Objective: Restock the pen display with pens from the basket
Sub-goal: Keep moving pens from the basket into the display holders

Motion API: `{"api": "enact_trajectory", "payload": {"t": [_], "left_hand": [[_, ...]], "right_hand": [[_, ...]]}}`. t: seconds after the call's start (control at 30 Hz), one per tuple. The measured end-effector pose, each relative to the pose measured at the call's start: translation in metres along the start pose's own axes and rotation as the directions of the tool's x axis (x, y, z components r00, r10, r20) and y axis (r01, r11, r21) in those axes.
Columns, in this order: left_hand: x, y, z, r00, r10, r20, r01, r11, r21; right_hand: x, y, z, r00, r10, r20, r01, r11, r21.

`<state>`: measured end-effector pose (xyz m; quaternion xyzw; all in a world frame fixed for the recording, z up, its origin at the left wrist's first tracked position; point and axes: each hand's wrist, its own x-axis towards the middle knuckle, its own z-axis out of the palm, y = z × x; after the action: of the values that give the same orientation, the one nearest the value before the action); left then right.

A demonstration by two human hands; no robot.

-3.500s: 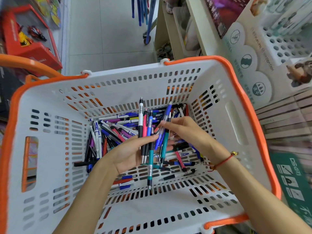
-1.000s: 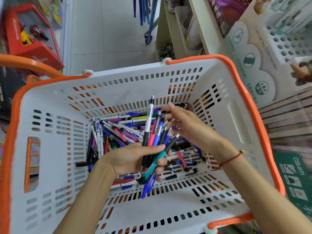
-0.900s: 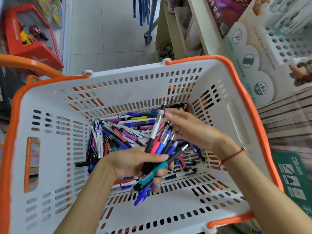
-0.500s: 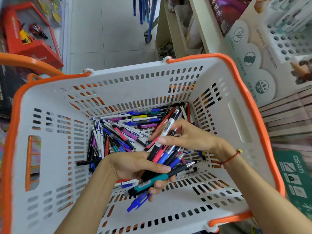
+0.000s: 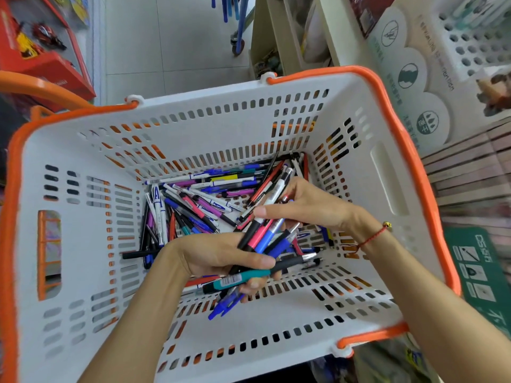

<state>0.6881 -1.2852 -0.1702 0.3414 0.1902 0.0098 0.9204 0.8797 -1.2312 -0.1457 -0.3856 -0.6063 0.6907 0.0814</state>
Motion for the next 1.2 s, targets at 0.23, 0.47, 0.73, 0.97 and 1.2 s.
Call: {"api": "enact_trajectory", "payload": {"t": [0.23,0.47,0.73,0.97,1.2], "left_hand": [[-0.027,0.002,-0.017,0.999,0.035,-0.028,-0.031,0.989,0.142],[0.003,0.013,-0.010,0.698,0.108,-0.708,-0.525,0.750,-0.403],[0.044,0.011,0.010,0.524,0.027,-0.851,-0.762,0.461,-0.455],[0.031,0.009,0.012,0.516,0.105,-0.850,-0.761,0.513,-0.398],[0.027,0.010,0.009,0.432,0.112,-0.895,-0.654,0.722,-0.225]], "right_hand": [[-0.005,-0.004,-0.016,0.892,-0.086,-0.443,0.123,0.991,0.055],[0.004,0.000,0.000,0.429,-0.236,-0.872,0.183,0.968,-0.172],[0.008,0.013,0.015,0.358,-0.765,-0.534,0.099,0.600,-0.794],[0.013,0.017,0.033,0.487,-0.839,-0.243,0.218,0.387,-0.896],[0.014,0.011,0.043,0.680,-0.686,-0.257,0.286,0.572,-0.768]]}}
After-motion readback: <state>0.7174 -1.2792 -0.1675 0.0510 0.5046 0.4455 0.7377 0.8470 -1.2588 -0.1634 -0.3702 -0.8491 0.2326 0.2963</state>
